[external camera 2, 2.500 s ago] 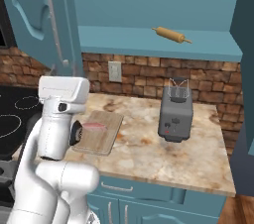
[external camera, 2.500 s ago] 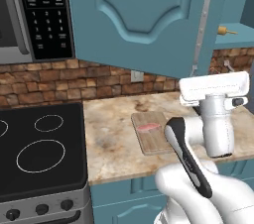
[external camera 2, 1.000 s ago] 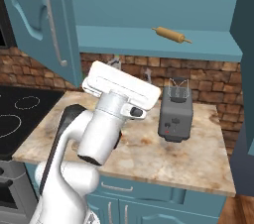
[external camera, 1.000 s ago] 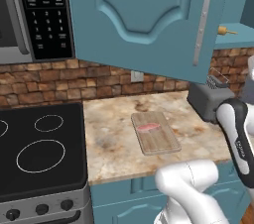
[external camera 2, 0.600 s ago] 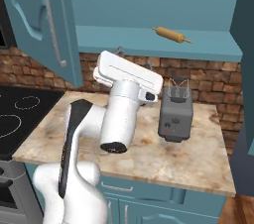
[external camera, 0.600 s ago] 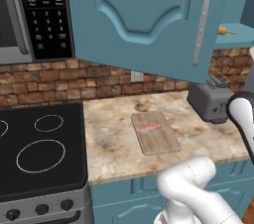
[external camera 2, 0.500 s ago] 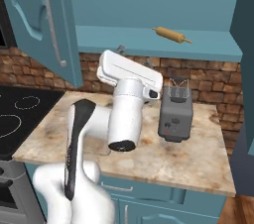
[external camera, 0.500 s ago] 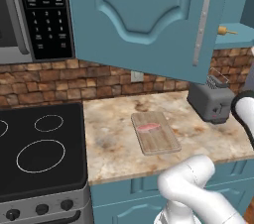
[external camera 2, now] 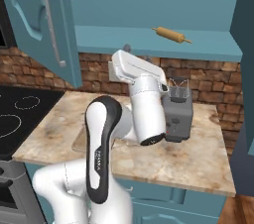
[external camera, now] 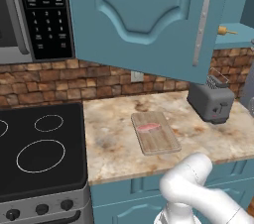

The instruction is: Open the cabinet, retrieve the rolling pin, and place it next to the meat on the cutting board to prepare for tenderizing.

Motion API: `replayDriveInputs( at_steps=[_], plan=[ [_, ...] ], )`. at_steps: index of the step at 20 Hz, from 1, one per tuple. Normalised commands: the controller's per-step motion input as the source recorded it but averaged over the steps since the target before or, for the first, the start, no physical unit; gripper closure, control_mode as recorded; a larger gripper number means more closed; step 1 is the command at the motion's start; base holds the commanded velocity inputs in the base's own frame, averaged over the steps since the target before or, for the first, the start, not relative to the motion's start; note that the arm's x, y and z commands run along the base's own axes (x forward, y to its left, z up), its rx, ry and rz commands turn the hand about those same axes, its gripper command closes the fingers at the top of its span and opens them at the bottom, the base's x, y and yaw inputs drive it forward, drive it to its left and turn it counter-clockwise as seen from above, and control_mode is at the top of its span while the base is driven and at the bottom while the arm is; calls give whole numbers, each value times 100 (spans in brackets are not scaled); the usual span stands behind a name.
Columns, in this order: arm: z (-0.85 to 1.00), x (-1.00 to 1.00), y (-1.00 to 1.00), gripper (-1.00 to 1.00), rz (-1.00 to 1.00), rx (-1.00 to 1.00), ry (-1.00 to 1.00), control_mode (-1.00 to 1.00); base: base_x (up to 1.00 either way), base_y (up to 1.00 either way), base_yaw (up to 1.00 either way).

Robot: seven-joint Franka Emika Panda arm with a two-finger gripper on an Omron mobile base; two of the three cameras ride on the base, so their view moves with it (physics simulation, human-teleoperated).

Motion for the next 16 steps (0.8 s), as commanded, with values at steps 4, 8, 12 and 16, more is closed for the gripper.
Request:
replayDriveInputs(
  at_steps=[4, 8, 12, 16],
  plan=[
    [0, 25, 0, -100, 1, 0, 8, -100, 0, 0, 0],
    [0, 45, 0, -100, 9, 0, 11, -100, 0, 0, 0],
    [0, 60, 0, -100, 19, 0, 12, -100, 0, 0, 0],
    [0, 55, 0, -100, 26, 0, 8, -100, 0, 0, 0]
  ],
)
